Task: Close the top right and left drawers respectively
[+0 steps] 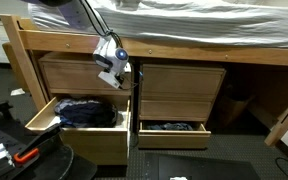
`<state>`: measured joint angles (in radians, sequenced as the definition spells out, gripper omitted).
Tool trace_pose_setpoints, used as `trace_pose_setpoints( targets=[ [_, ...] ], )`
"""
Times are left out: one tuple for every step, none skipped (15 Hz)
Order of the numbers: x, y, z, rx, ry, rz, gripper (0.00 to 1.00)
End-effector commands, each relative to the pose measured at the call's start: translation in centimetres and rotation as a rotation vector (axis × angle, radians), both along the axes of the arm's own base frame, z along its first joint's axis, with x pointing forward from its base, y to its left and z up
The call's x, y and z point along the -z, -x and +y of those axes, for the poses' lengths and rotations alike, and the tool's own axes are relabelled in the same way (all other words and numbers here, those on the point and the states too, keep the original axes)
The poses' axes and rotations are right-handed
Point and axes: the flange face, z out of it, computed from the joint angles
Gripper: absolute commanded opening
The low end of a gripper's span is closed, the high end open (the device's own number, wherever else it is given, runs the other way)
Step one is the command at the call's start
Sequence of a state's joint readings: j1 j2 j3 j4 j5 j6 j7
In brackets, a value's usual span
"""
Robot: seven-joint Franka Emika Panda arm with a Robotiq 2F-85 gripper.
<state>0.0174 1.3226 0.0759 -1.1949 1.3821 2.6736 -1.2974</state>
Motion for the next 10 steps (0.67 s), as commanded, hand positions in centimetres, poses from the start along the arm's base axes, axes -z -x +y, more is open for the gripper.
trace_pose_setpoints(
  targets=[
    [-5.4,1.9,1.5,-0.013,0.034,0.09,1.0],
    [-6.8,2.2,2.2,-0.011,0.029,0.1,1.0],
    [-8.1,2.7,3.1,0.005,0.036,0.111,1.0],
    [-9.5,3.2,4.0,0.026,0.046,0.116,1.0],
    [-10.7,3.7,5.1,0.054,0.058,0.136,1.0],
    [-11.9,4.5,6.1,0.084,0.064,0.156,1.0],
    [-12.5,5.7,6.7,0.142,0.1,0.191,1.0],
    [-13.2,6.8,7.8,0.189,0.119,0.22,1.0],
    [-13.5,8.2,9.0,0.226,0.136,0.248,1.0],
    [-14.0,9.7,10.1,0.263,0.151,0.279,1.0]
  ],
)
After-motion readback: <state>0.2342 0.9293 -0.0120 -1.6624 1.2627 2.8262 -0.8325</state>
